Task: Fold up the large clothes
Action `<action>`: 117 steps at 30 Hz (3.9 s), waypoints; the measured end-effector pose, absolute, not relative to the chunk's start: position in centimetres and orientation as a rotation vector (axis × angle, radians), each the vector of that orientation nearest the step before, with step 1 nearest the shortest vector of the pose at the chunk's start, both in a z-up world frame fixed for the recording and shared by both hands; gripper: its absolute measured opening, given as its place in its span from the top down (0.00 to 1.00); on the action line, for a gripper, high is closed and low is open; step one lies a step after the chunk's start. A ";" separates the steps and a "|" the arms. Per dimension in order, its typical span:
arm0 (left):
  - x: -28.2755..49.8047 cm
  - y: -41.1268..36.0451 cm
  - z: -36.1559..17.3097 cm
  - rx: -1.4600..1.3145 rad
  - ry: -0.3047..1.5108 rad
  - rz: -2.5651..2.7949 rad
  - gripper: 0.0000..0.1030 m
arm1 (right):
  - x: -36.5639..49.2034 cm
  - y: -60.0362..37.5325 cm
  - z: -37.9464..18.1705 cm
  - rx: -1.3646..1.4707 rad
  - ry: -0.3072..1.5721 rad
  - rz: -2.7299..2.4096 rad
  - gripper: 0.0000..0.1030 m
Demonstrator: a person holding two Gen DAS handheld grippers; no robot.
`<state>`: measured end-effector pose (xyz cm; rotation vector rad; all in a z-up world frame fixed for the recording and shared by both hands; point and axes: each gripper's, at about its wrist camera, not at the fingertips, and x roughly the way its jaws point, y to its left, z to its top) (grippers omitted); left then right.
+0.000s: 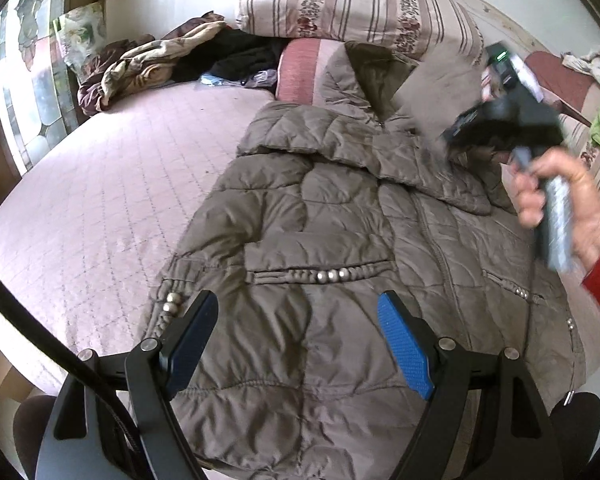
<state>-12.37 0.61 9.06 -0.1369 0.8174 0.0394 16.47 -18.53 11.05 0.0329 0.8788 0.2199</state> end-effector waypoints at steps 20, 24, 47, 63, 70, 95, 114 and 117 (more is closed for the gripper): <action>-9.5 4.2 12.6 -0.225 0.800 0.012 0.21 | 11.1 -18.8 7.3 0.031 0.952 0.252 0.64; -5.2 4.4 13.3 -0.241 0.840 -0.040 0.21 | 8.9 -21.4 8.7 0.016 0.914 0.193 0.49; 17.4 -0.9 6.2 -0.265 1.056 -0.198 0.70 | 6.2 -28.6 6.9 0.093 0.824 -0.058 0.42; 20.0 1.6 5.0 -0.182 1.018 -0.003 0.70 | 8.5 -29.7 5.4 0.061 0.853 -0.054 0.43; 20.3 0.5 5.4 -0.057 1.004 0.074 0.53 | 8.5 -29.6 5.0 0.044 0.862 -0.071 0.42; 1.0 1.5 13.1 0.057 0.765 0.129 0.30 | 4.7 -27.9 7.3 -0.034 0.748 -0.132 0.42; -14.7 0.2 23.1 0.101 0.521 0.037 0.18 | -3.6 -26.4 16.5 -0.084 0.632 -0.211 0.38; -15.6 0.6 24.6 0.086 0.495 0.028 0.18 | -4.5 -25.9 18.4 -0.108 0.603 -0.213 0.36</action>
